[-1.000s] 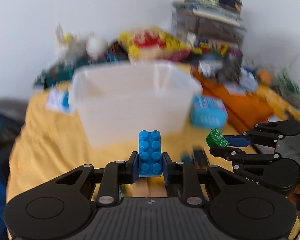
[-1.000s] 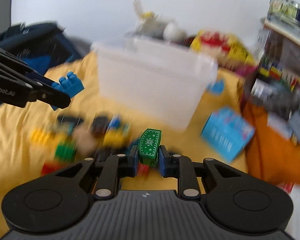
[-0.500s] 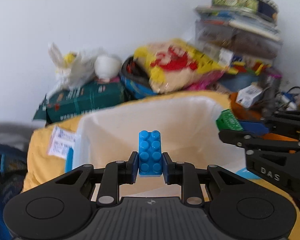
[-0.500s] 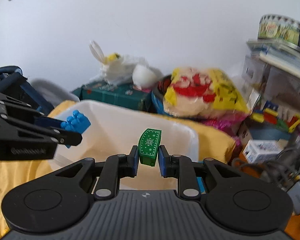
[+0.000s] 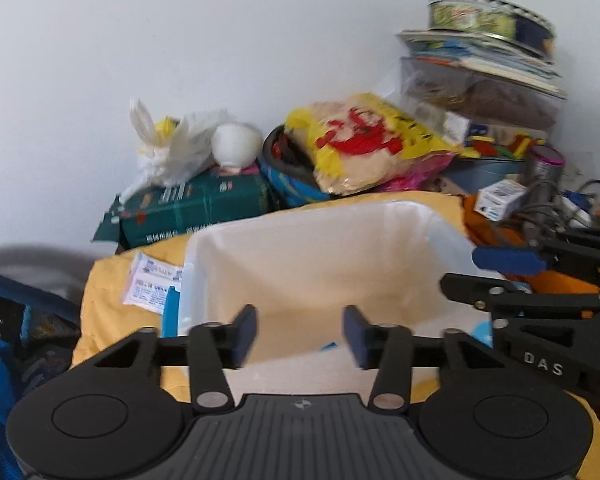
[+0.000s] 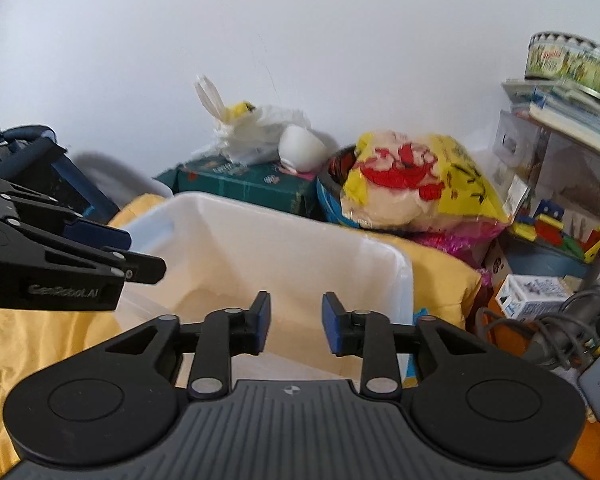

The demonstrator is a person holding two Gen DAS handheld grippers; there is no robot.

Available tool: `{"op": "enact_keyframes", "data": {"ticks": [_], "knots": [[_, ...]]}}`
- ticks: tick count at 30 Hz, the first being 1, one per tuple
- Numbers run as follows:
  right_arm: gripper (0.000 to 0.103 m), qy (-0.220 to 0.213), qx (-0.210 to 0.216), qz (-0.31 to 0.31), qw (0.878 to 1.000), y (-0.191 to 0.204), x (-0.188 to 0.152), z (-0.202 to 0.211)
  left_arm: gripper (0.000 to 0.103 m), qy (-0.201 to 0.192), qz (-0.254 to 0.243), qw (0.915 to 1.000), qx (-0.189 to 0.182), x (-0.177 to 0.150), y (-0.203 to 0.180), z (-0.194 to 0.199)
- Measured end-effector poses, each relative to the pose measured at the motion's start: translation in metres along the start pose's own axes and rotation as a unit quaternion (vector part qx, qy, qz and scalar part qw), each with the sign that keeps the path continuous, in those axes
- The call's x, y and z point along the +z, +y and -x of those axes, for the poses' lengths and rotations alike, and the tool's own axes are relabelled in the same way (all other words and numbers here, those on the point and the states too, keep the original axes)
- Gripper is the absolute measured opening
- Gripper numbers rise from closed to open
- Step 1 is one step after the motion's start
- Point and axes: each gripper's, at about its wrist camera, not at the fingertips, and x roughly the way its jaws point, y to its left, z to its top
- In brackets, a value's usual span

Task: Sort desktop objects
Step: 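Grasp the dark blue curved brick with the right tool while the left grasps the long red brick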

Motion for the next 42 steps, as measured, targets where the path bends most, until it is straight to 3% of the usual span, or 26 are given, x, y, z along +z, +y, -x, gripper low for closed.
{"op": "enact_keyframes", "data": {"ticks": [1, 5, 10, 13, 15, 19, 24, 29, 30, 31, 36, 38, 40, 42], "knots": [[0.044, -0.004, 0.001, 0.001, 1.0, 0.001, -0.001, 0.007, 0.068, -0.002, -0.007, 1.0, 0.006, -0.004, -0.003, 0.01], [0.052, 0.0, 0.018, 0.008, 1.0, 0.006, -0.017, 0.03, 0.068, 0.007, -0.026, 0.9995, 0.016, -0.03, -0.014, 0.036], [0.058, 0.04, 0.054, 0.018, 0.998, 0.013, -0.059, 0.05, 0.068, 0.051, 0.015, 0.9986, -0.009, -0.088, -0.014, 0.053], [0.054, 0.079, 0.066, 0.031, 0.994, 0.018, -0.092, 0.058, 0.068, 0.101, 0.051, 0.992, -0.056, -0.126, -0.015, 0.053], [0.038, 0.108, 0.076, 0.025, 0.991, 0.02, -0.114, 0.061, 0.066, 0.117, 0.052, 0.9889, -0.076, -0.149, -0.022, 0.056], [0.034, 0.144, 0.08, 0.022, 0.986, 0.03, -0.151, 0.074, 0.05, 0.134, -0.06, 0.9862, -0.076, -0.18, -0.056, 0.06], [0.03, 0.123, 0.09, 0.087, 0.984, 0.06, -0.164, 0.085, 0.049, 0.124, -0.159, 0.9758, -0.084, -0.191, -0.083, 0.058], [0.029, 0.124, 0.075, 0.127, 0.981, 0.078, -0.171, 0.067, 0.048, 0.129, -0.202, 0.9666, -0.091, -0.192, -0.087, 0.057], [0.022, 0.127, 0.071, 0.124, 0.982, 0.077, -0.171, 0.062, 0.048, 0.13, -0.204, 0.9655, -0.096, -0.192, -0.087, 0.058], [0.022, 0.131, 0.064, 0.12, 0.982, 0.075, -0.171, 0.058, 0.048, 0.13, -0.206, 0.9648, -0.099, -0.192, -0.087, 0.059], [0.021, 0.134, 0.064, 0.06, 0.987, 0.053, -0.167, 0.074, 0.046, 0.129, -0.237, 0.9577, -0.099, -0.193, -0.094, 0.054], [0.021, 0.145, 0.076, 0.026, 0.986, 0.044, -0.168, 0.083, 0.041, 0.134, -0.24, 0.9564, -0.099, -0.193, -0.096, 0.046], [0.022, 0.165, 0.1, -0.03, 0.981, 0.031, -0.171, 0.09, 0.03, 0.146, -0.238, 0.9551, -0.099, -0.193, -0.095, 0.036], [0.022, 0.176, 0.121, -0.075, 0.974, 0.023, -0.177, 0.097, 0.025, 0.146, -0.225, 0.9579, -0.103, -0.191, -0.089, 0.029]]}}
